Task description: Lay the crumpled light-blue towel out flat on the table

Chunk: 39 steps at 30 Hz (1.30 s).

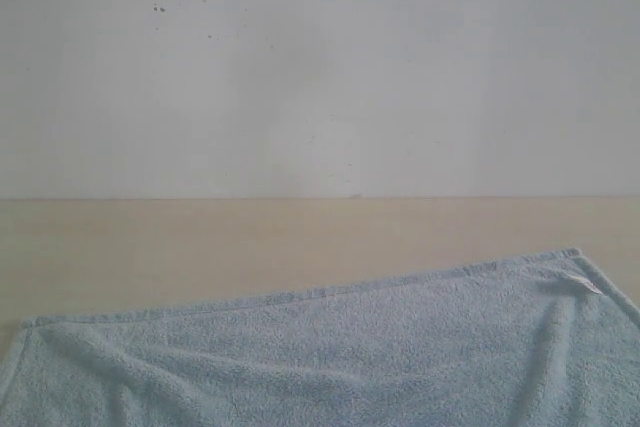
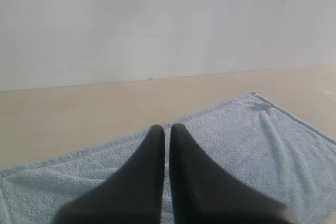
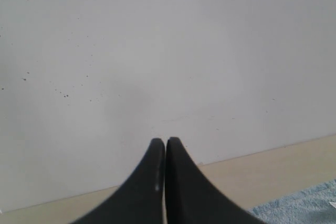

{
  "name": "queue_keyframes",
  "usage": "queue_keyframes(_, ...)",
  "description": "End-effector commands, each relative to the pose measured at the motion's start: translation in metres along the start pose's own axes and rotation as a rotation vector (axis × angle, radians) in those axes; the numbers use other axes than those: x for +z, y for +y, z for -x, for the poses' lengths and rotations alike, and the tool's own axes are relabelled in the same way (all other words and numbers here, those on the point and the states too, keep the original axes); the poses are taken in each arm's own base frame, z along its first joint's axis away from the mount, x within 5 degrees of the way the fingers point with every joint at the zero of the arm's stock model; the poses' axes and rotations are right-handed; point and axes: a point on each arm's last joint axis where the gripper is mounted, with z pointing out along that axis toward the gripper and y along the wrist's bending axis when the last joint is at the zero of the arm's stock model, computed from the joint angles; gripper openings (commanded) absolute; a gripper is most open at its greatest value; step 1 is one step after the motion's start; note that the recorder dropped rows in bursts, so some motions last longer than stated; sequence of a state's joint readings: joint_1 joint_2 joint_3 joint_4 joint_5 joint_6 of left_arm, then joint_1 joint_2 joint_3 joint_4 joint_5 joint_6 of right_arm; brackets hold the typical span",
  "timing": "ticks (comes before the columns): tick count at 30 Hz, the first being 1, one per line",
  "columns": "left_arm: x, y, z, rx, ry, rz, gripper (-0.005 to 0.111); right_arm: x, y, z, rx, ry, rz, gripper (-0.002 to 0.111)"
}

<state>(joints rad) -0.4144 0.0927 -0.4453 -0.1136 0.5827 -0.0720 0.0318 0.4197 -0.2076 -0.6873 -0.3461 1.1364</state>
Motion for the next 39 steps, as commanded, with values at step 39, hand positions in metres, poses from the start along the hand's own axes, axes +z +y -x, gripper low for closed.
queue_keyframes(39,0.0,0.0,-0.002,-0.009,0.004,-0.01,0.004,-0.042,-0.016,-0.014,-0.303,-0.155,-0.143,0.0)
